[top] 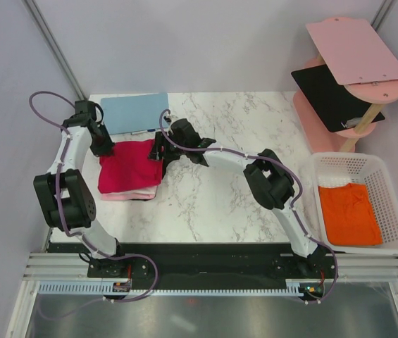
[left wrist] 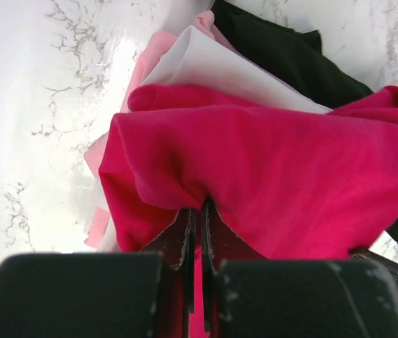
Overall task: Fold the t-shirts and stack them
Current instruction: Put the neatly folded tshirt into the corner of the board with the left arm
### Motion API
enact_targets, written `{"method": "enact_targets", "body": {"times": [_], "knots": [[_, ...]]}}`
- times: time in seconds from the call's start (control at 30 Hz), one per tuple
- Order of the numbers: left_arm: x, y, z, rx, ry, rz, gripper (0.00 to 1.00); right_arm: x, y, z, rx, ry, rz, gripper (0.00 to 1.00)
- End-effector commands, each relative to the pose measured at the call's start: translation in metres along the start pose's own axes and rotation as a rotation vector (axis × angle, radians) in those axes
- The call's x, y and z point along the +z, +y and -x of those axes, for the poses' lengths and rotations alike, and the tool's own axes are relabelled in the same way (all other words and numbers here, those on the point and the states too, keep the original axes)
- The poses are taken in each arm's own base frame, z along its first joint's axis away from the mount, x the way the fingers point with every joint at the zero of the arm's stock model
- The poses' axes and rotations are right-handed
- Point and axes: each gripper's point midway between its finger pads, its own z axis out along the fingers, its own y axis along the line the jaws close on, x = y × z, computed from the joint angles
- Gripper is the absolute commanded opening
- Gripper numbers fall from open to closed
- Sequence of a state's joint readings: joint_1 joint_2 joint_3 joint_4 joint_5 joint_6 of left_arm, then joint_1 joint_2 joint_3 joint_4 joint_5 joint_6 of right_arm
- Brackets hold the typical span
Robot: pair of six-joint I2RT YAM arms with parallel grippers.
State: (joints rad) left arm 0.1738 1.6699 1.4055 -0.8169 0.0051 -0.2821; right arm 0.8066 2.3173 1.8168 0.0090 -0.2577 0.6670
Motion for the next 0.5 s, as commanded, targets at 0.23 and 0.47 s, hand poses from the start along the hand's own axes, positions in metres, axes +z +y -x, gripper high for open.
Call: {"method": "enact_targets", "body": {"times": [0.23,0.47], "knots": [[-0.025,-0.002,0.015,-0.001,-0.058,-0.011,0.66,-0.023,0.009,0.022,-0.067,-0.061,-0.007,0.69],[-0.105,-0.003,0.032,-0.021,-0.273,-0.047,0.88,-0.063,0.03,0.043,-0.126,-0.117,-0.008,0.66]]}}
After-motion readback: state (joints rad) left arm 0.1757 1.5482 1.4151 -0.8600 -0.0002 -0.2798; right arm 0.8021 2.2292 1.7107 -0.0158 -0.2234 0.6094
